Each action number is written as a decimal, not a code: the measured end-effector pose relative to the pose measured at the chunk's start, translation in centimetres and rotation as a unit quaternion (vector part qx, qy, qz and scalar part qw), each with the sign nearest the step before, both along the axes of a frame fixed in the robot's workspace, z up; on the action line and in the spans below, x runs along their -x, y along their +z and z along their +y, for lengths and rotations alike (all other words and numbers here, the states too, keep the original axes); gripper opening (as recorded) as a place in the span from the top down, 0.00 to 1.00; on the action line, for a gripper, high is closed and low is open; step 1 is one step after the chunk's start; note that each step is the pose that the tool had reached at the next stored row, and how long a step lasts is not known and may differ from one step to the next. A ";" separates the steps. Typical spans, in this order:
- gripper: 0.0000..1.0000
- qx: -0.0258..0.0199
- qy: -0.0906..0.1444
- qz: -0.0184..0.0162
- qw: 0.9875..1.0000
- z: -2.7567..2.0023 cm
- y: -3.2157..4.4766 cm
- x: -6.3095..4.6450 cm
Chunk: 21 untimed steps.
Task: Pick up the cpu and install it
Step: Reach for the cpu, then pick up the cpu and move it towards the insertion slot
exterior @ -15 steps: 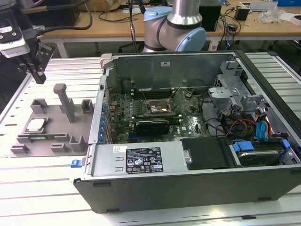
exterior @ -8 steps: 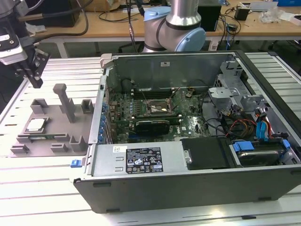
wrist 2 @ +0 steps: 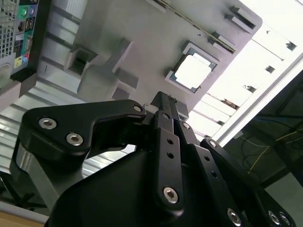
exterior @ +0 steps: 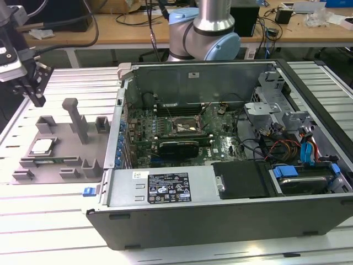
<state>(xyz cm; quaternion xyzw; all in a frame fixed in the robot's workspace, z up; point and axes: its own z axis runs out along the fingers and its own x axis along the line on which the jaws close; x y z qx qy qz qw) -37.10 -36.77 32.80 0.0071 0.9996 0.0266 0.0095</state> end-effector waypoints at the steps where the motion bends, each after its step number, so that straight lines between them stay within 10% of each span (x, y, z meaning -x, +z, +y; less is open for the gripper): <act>1: 0.89 0.000 0.001 0.000 1.000 0.00 -0.10 0.1; 21: 0.89 0.000 0.004 0.000 1.000 0.01 -0.96 0.9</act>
